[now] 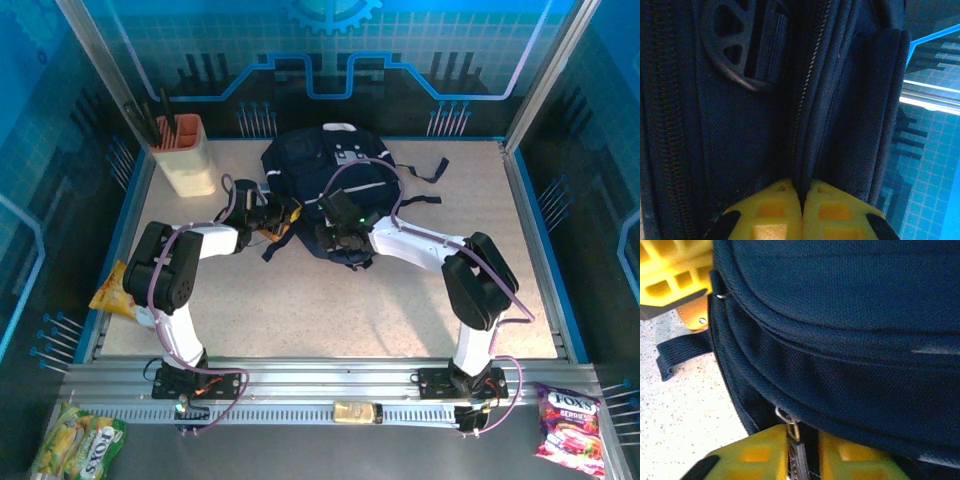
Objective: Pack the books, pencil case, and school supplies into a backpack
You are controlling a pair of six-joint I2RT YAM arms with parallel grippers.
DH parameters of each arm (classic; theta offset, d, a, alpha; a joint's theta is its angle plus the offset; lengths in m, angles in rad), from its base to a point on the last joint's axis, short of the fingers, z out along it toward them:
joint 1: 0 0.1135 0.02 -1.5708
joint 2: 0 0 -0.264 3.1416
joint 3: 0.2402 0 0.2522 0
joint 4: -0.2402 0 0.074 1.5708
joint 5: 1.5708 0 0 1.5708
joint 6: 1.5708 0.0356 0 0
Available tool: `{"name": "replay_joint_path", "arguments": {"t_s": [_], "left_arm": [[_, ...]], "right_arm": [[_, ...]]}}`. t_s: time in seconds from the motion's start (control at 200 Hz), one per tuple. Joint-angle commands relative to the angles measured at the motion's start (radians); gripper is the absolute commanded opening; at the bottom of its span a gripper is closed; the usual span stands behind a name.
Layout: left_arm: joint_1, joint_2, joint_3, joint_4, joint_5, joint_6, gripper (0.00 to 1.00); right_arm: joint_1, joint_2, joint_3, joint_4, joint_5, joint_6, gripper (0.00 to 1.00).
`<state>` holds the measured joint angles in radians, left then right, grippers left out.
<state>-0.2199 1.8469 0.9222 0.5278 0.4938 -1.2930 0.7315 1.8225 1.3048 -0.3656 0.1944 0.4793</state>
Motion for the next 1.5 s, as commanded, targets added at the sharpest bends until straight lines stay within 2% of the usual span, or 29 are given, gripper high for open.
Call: {"name": "replay_joint_path", "arguments": {"t_s": [0.0,0.065,0.175,0.345,0.45,0.56,0.715,0.845,0.961,1.056,1.126,1.191,1.291,1.351,1.496], "left_arm": [[-0.009,-0.009,0.030,0.011,0.031,-0.004,0.00],[-0.007,-0.009,0.031,0.005,0.030,0.000,0.00],[-0.003,-0.012,0.031,-0.014,0.025,0.012,0.00],[-0.001,-0.015,0.035,-0.049,0.026,0.047,0.00],[-0.003,-0.012,0.040,-0.081,0.032,0.072,0.00],[-0.011,-0.011,0.055,-0.128,0.036,0.111,0.00],[-0.023,0.011,0.129,-0.241,0.048,0.190,0.00],[-0.021,0.060,0.245,-0.379,0.056,0.287,0.00],[-0.018,0.103,0.354,-0.500,0.036,0.362,0.00],[-0.005,0.108,0.379,-0.493,0.016,0.376,0.06],[0.013,0.091,0.367,-0.478,0.002,0.365,0.15],[0.035,0.059,0.337,-0.480,-0.026,0.366,0.24],[0.073,-0.006,0.269,-0.490,-0.069,0.369,0.28],[0.094,-0.053,0.221,-0.501,-0.085,0.369,0.34],[0.091,-0.143,0.116,-0.465,-0.043,0.314,0.46]], "right_arm": [[0.005,0.012,0.026,-0.031,0.023,0.042,0.14],[0.001,-0.004,0.012,-0.038,0.061,0.054,0.08],[-0.039,-0.067,-0.056,-0.040,0.127,0.083,0.03],[-0.154,-0.183,-0.211,-0.024,0.173,0.095,0.01],[-0.219,-0.216,-0.247,-0.052,0.199,0.082,0.00],[-0.244,-0.249,-0.260,-0.080,0.235,0.060,0.00],[-0.237,-0.324,-0.296,-0.109,0.254,0.056,0.00],[-0.150,-0.447,-0.433,0.093,0.155,-0.067,0.00],[-0.087,-0.476,-0.491,0.199,0.058,-0.074,0.00],[-0.057,-0.438,-0.494,0.278,-0.016,-0.041,0.00],[-0.037,-0.382,-0.460,0.304,-0.034,-0.013,0.00],[-0.025,-0.330,-0.431,0.328,-0.050,0.007,0.00],[-0.021,-0.252,-0.345,0.364,-0.090,0.047,0.00],[-0.016,-0.210,-0.296,0.373,-0.116,0.059,0.00],[-0.006,-0.143,-0.217,0.392,-0.171,0.058,0.00]]}}
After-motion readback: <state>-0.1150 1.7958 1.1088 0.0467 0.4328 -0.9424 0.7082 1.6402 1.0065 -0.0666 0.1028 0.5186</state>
